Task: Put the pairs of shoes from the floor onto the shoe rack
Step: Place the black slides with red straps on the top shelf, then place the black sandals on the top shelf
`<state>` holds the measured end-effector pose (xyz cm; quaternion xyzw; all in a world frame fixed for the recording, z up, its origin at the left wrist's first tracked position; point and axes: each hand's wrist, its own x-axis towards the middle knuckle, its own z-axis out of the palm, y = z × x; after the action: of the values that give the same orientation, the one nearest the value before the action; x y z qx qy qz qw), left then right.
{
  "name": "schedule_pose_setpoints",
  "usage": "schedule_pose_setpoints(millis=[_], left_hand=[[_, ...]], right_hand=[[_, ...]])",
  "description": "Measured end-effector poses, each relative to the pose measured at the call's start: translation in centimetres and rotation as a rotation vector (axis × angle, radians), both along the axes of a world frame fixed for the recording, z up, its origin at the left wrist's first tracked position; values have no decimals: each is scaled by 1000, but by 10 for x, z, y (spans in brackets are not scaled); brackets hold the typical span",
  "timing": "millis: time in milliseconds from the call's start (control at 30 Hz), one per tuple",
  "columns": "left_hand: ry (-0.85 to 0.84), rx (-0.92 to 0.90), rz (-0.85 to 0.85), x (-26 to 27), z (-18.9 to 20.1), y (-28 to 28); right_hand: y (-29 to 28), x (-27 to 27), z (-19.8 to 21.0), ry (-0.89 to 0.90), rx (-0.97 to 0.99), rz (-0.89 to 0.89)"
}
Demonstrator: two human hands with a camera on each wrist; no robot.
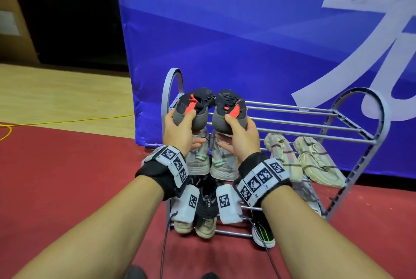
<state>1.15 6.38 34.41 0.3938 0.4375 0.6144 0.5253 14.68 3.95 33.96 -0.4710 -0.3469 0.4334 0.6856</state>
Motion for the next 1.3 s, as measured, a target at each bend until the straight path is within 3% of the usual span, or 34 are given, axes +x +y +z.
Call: schedule_pose_setpoints(millis=[167, 467, 667, 1034, 1300], left_hand=[[-96, 34, 27, 7, -2, 5], [96, -9, -45, 2, -3, -1], [152, -16, -15, -9, -16, -15], [328, -270, 316, -23, -125, -55], [481, -570, 285, -35, -237, -118]], right_hand=[[-2, -4, 2, 56, 49, -2], [-13, -1, 3, -74, -72, 54], [-27, -2, -3, -31, -125, -5], [-77, -15, -93, -172, -259, -23], [-114, -16, -191, -335, -426, 27]])
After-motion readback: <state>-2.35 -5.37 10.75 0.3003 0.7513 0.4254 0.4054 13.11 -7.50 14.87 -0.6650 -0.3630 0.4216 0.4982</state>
